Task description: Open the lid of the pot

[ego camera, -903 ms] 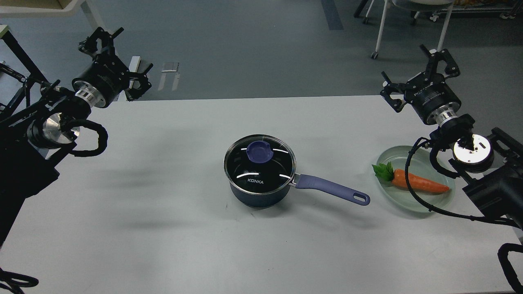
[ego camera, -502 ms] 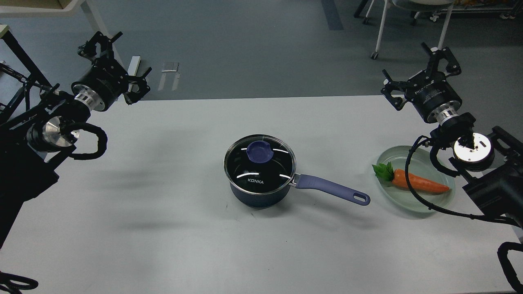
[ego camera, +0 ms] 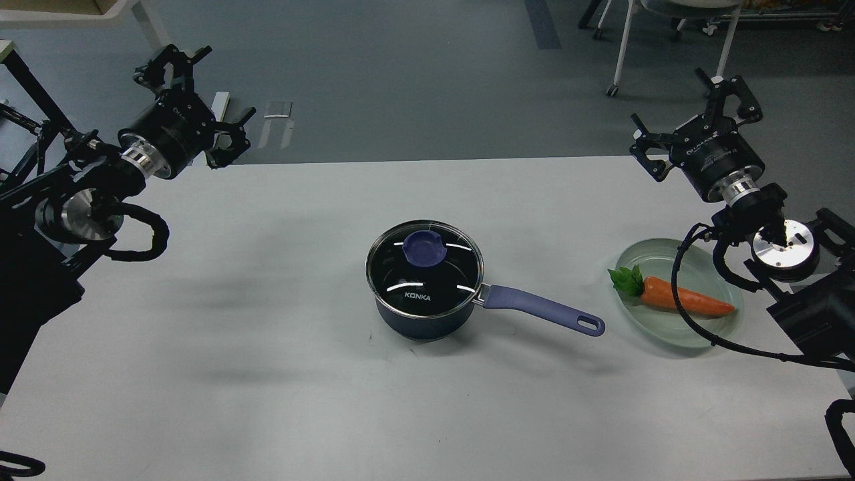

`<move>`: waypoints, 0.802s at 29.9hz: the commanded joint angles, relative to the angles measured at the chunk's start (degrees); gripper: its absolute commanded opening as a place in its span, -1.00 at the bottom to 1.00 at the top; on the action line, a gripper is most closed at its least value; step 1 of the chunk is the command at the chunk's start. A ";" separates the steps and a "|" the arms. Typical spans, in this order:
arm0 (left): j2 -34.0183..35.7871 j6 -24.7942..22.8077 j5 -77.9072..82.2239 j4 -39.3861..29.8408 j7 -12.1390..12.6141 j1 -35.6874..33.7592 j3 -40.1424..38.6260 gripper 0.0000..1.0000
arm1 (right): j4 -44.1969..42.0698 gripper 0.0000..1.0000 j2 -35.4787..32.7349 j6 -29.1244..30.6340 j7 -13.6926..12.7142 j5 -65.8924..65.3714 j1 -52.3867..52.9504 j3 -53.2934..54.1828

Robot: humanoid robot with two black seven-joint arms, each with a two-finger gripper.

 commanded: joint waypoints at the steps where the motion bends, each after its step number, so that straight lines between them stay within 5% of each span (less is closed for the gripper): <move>1: 2.30 0.36 6.38 -4.76 -1.27 -0.09 -0.20 0.90 | 1.66 1.00 -0.48 -0.63 0.10 -1.30 0.02 -1.10; 6: 3.36 1.85 10.26 -6.88 -1.45 -0.09 -0.19 0.90 | 6.32 0.99 -7.32 -8.27 0.19 -18.15 4.49 -3.57; 15: 2.75 2.20 10.79 -6.88 -1.45 0.08 0.59 0.90 | 33.18 0.97 -22.61 -9.34 0.02 -58.38 8.80 -5.93; 24: 2.75 6.07 15.62 -6.97 -1.45 0.00 0.86 0.90 | 55.62 0.97 -29.74 -9.07 0.19 -92.25 10.56 -16.21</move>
